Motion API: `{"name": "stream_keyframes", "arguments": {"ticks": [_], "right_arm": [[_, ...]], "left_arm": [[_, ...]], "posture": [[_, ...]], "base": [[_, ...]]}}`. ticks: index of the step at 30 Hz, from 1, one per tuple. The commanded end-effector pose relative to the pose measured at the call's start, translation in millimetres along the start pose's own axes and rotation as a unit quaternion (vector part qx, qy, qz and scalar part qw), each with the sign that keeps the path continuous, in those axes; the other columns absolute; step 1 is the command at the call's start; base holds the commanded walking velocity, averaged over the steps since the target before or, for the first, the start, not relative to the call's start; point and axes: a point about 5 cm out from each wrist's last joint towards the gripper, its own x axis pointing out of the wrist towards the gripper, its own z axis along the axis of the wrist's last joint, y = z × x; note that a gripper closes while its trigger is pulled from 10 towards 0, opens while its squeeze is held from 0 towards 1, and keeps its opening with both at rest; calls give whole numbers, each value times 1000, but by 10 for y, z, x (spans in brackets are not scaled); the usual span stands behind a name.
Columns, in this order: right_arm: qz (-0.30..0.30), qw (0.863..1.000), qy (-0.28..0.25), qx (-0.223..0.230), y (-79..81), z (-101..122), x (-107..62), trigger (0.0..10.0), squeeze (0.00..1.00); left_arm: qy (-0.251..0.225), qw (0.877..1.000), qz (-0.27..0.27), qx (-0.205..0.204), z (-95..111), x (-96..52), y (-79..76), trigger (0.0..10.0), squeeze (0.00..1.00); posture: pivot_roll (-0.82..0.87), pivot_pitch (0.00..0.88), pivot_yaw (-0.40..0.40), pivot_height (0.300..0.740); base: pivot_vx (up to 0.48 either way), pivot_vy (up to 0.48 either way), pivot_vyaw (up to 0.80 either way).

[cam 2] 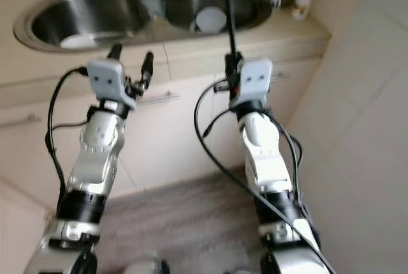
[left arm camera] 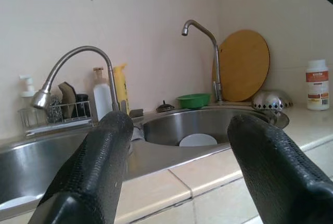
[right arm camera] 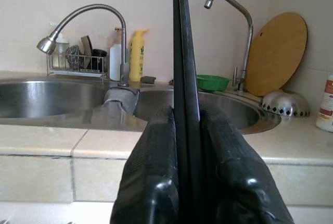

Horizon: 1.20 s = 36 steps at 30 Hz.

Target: Kitchen organization

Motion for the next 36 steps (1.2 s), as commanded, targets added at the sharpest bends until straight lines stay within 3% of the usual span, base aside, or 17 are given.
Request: {"name": "stream_keyframes", "arguments": {"ticks": [1, 9, 36], "right_arm": [[-14, 1000, -5, -3, -68, 14, -11, 10000, 0], [-24, 1000, -15, 11, -96, 37, -7, 10000, 0], [-35, 999, -21, 8, -121, 43, 3, 10000, 0]], "left_arm": [[-7, 1000, -11, -1, 35, 28, -73, 10000, 0], [-8, 1000, -12, 0, 37, 30, -66, 10000, 0], [-10, 1000, -14, 1, 40, 47, -69, 10000, 0]], "posture": [[20, 0, -61, 740], [22, 0, -60, 740], [25, 0, -61, 740]], "base": [[296, 0, 800], [297, 0, 707], [297, 0, 0]]}}
